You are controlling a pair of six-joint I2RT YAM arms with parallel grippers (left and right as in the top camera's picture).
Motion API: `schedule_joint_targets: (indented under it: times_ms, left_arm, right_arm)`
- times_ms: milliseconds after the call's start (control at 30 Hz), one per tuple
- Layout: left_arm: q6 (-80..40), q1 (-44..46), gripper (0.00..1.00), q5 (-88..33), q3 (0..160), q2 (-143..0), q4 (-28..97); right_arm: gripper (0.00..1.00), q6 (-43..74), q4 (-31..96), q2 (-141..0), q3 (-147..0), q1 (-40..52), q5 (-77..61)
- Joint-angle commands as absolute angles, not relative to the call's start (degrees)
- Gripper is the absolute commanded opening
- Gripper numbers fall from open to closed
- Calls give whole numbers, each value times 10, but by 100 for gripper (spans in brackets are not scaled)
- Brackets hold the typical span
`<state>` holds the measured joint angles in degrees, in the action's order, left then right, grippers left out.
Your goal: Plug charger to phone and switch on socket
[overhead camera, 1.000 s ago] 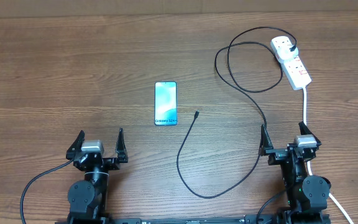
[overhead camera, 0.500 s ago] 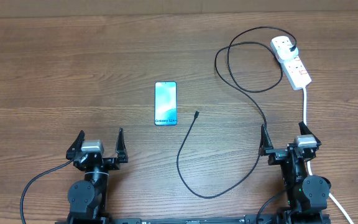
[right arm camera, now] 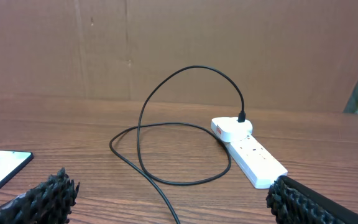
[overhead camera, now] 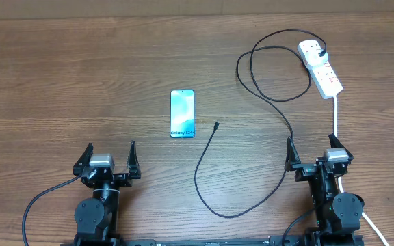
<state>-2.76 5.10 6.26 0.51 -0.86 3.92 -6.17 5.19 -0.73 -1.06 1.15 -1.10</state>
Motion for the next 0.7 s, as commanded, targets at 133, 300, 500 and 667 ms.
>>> schedule_joint_targets:
  times_ms: [133, 300, 500, 667]
  left_arm:
    - [-17, 46, 100, 62, 3, -3, 39]
    - [-17, 46, 100, 61, 3, -3, 39]
    - [-17, 46, 100, 61, 3, -3, 39]
    - [-89, 46, 100, -64, 3, -3, 39]
  right_arm:
    - [100, -58, 48, -2, -5, 10, -11]
    - [100, -58, 48, -2, -5, 10, -11]
    - [100, -58, 48, -2, -5, 10, -11]
    - [100, -58, 48, -2, -5, 10, -11]
